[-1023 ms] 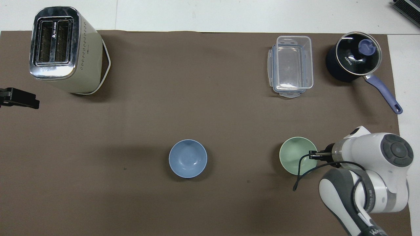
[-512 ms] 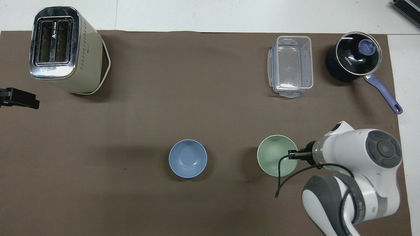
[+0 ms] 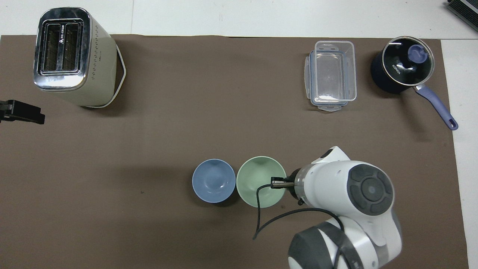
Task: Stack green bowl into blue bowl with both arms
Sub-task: 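Carry the green bowl with the right gripper over the blue bowl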
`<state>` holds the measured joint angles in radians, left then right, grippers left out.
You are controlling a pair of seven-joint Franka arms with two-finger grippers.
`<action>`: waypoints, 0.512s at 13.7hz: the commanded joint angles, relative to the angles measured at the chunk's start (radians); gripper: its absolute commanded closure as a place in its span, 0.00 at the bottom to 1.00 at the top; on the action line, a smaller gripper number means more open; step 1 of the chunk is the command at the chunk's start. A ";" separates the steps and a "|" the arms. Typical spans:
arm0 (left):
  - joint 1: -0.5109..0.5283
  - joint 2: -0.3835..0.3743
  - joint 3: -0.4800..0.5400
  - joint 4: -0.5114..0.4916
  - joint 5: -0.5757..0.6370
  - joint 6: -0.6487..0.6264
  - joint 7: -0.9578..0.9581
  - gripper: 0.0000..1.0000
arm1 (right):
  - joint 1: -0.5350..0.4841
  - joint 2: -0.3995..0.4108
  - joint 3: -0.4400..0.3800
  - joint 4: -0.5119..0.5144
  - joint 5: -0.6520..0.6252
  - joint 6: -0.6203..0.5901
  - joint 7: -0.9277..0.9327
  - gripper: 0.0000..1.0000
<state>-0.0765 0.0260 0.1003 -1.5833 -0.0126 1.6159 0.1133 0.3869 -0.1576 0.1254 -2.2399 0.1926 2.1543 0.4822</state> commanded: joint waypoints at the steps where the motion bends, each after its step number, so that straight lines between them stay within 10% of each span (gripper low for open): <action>1: 0.011 0.003 -0.008 0.011 0.020 -0.016 0.013 0.00 | 0.075 0.101 -0.003 0.094 0.024 -0.014 0.096 1.00; 7: 0.011 0.003 -0.008 0.011 0.020 -0.016 0.013 0.00 | 0.153 0.187 -0.003 0.140 0.002 0.004 0.179 1.00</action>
<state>-0.0764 0.0260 0.1003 -1.5833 -0.0126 1.6158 0.1133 0.5285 0.0015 0.1257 -2.1275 0.1932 2.1595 0.6393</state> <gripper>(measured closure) 0.000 0.960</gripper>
